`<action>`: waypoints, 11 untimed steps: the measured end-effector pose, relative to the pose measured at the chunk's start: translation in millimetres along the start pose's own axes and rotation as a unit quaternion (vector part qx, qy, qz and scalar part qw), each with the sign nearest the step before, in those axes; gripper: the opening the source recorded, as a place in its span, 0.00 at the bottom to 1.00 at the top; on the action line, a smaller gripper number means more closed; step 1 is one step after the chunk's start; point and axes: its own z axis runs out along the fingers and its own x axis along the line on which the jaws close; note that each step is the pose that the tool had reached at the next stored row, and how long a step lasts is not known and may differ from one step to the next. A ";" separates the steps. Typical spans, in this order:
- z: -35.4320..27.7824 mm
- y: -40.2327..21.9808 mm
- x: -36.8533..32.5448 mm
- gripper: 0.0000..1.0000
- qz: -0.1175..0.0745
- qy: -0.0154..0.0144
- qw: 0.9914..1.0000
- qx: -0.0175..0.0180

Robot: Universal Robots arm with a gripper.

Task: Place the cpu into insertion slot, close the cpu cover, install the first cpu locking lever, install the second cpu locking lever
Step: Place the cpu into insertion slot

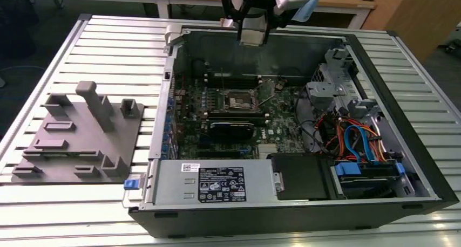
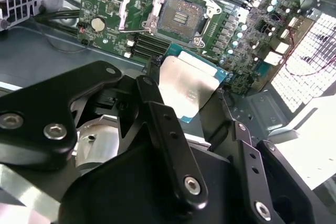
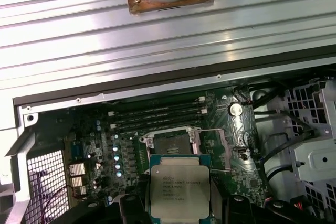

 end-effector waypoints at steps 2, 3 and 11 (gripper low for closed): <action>0.0 0.0 0.0 0.54 0.000 0.000 1.000 0.000; 0.0 0.0 0.0 0.54 0.001 0.000 1.000 0.000; 0.0 0.0 0.0 0.54 0.001 0.000 1.000 0.000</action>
